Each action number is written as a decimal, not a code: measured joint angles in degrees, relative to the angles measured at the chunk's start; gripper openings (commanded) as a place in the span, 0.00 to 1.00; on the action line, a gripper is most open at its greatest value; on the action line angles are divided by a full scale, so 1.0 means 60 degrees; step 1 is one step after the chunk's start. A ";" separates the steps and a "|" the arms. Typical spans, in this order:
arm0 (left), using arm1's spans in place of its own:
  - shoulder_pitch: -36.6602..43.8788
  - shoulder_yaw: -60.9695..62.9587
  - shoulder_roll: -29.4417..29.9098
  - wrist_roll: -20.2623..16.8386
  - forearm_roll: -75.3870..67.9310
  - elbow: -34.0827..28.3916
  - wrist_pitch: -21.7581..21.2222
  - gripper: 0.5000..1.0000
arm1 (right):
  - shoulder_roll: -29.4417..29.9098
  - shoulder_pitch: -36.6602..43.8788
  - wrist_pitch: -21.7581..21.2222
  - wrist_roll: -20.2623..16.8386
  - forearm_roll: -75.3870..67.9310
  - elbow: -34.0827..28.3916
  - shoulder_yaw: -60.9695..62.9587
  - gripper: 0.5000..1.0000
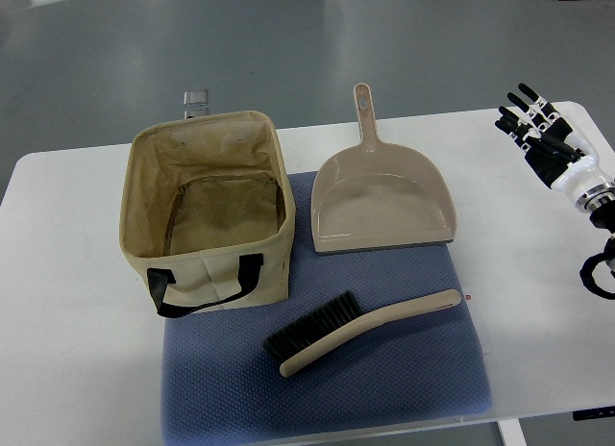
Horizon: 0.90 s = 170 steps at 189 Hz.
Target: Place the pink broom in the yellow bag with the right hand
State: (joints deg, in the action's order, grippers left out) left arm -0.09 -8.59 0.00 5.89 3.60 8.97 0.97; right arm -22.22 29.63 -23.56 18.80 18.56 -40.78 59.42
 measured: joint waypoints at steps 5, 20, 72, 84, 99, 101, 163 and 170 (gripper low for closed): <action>0.0000 0.0000 0.0000 0.0000 0.0000 0.0000 0.0001 1.00 | -0.0001 0.0006 0.0000 0.0000 0.0000 0.0000 0.0000 0.86; 0.0000 0.0000 0.0000 0.0000 0.0000 0.0000 0.0002 1.00 | -0.0002 0.0021 0.0000 0.0001 0.0000 -0.0001 0.0000 0.86; 0.0000 0.0000 0.0000 0.0000 0.0000 0.0000 0.0002 1.00 | -0.0026 0.0041 -0.0082 0.0012 0.0010 -0.0040 0.0009 0.86; 0.0000 0.0000 0.0000 0.0000 0.0000 0.0000 0.0002 1.00 | -0.0026 0.0042 -0.0095 0.0015 0.0017 -0.0043 0.0009 0.86; 0.0000 0.0000 0.0000 0.0000 0.0000 0.0000 0.0002 1.00 | -0.0031 0.0042 -0.0101 0.0015 0.0029 -0.0045 -0.0010 0.86; 0.0000 0.0000 0.0000 0.0000 0.0000 0.0000 0.0002 1.00 | -0.0036 0.0043 -0.0103 0.0015 0.0034 -0.0048 -0.0016 0.86; 0.0000 -0.0005 0.0000 0.0000 0.0000 0.0000 0.0001 1.00 | -0.0275 0.0085 -0.0313 0.0015 0.0169 -0.0208 -0.0238 0.86; 0.0000 -0.0005 0.0000 0.0000 0.0000 0.0000 0.0001 1.00 | -0.0321 0.0095 -0.0428 0.0018 0.0188 -0.0228 -0.0256 0.86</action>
State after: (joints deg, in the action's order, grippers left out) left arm -0.09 -8.62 0.00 5.89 3.60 8.97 0.97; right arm -24.15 30.20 -26.12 18.91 19.69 -42.15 57.88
